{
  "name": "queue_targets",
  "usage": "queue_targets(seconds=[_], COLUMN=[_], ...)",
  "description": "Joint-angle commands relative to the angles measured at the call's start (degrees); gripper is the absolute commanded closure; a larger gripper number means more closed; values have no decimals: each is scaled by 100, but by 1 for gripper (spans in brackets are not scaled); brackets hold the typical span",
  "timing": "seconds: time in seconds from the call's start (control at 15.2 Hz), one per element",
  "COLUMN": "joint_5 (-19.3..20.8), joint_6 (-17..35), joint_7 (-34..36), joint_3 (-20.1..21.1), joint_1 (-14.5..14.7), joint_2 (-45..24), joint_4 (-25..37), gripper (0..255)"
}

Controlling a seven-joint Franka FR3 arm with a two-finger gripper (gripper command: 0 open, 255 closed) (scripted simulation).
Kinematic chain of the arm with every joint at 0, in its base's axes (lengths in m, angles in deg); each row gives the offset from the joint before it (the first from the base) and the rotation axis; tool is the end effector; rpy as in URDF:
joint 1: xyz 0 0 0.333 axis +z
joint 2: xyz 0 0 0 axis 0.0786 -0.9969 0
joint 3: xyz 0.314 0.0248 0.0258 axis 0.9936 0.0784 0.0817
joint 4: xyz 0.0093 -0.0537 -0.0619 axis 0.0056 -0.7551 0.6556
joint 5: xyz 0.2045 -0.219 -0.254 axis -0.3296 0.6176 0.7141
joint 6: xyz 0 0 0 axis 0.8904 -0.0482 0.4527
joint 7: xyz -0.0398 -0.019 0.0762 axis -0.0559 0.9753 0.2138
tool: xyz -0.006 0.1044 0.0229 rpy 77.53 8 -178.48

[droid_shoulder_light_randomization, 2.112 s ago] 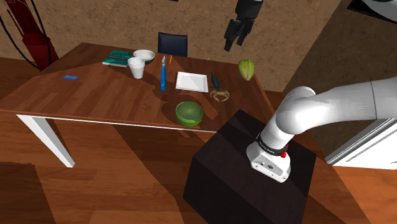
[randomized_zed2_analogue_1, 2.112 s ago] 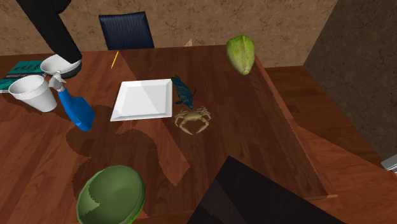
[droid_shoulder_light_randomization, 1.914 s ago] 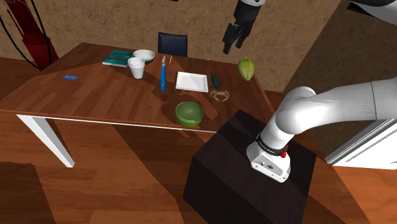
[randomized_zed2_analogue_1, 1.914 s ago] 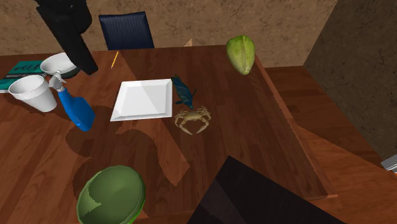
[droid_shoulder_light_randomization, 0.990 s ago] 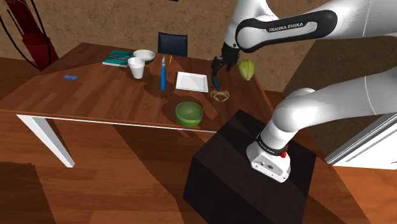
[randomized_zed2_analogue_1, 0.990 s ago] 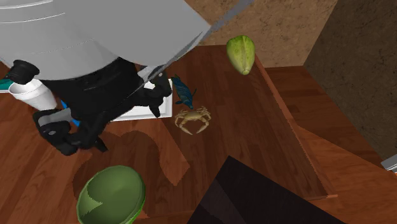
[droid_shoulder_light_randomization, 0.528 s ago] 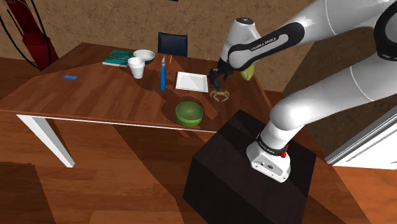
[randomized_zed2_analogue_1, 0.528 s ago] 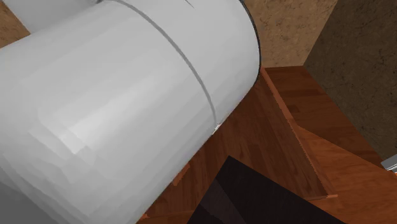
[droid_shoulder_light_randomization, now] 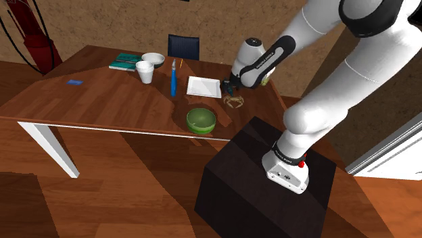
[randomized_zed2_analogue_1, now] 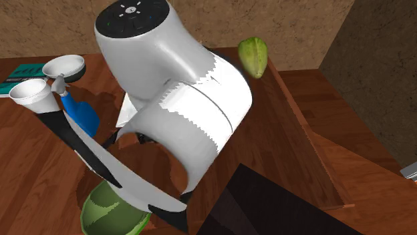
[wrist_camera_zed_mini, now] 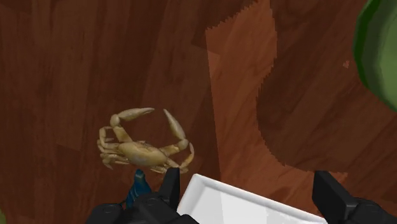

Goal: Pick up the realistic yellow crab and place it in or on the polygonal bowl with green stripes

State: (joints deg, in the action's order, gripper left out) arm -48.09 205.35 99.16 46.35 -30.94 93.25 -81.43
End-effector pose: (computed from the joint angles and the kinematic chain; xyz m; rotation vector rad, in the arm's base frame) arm 0.3872 -0.1273 0.2799 2.8830 -0.7439 0.4025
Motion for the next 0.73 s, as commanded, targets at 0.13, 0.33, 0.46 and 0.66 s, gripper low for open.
queue_targets(seconds=[0.13, 0.33, 0.46, 0.66], joint_5=[2370, 4282, 5324, 6890], joint_6=[710, 1003, 1219, 1581], joint_7=[2061, 3877, 5006, 6888], joint_3=[38, -735, -1312, -2064], joint_1=[-749, -412, -39, 485], joint_2=[-1131, -1957, -2490, -3309], joint_4=[509, 1150, 1622, 2440], gripper=[0, 0, 0, 0])
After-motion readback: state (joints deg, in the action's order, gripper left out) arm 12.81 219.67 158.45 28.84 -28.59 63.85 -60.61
